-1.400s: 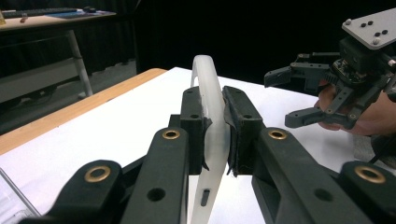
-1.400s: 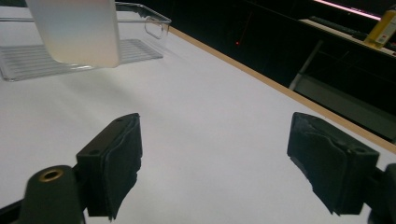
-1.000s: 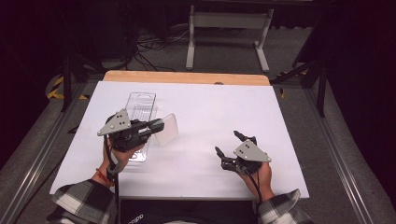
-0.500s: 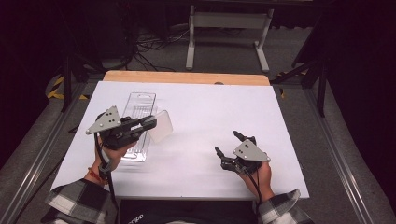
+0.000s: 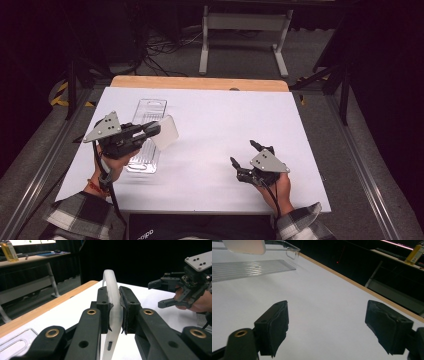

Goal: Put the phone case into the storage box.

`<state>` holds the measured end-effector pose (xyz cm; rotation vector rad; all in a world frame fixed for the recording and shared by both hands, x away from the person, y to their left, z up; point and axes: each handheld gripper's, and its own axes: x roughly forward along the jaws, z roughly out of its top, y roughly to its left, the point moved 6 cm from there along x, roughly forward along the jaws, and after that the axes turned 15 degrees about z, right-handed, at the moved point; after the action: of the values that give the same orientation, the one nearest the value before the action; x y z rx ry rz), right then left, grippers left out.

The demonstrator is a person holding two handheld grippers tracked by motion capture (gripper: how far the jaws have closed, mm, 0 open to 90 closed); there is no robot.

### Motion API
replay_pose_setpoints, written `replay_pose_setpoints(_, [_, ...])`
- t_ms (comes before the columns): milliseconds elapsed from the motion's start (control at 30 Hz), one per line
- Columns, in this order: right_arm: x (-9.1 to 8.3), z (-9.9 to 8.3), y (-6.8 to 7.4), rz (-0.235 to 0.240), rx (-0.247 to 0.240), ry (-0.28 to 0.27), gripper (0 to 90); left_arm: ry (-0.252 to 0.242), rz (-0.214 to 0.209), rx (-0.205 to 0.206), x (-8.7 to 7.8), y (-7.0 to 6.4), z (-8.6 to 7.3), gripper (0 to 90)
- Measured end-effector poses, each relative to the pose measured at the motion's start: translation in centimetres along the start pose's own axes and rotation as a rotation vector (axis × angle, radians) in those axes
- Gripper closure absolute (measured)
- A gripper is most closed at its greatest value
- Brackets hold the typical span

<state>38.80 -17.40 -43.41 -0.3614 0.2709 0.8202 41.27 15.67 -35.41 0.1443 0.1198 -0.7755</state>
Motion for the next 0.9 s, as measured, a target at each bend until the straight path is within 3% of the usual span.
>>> replay_pose_setpoints(900, [0.0, 0.0, 0.0, 0.001, -0.003, 0.002, 19.7, -0.025, 0.078, -0.006, -2.2, 2.5, 0.5, 79.6])
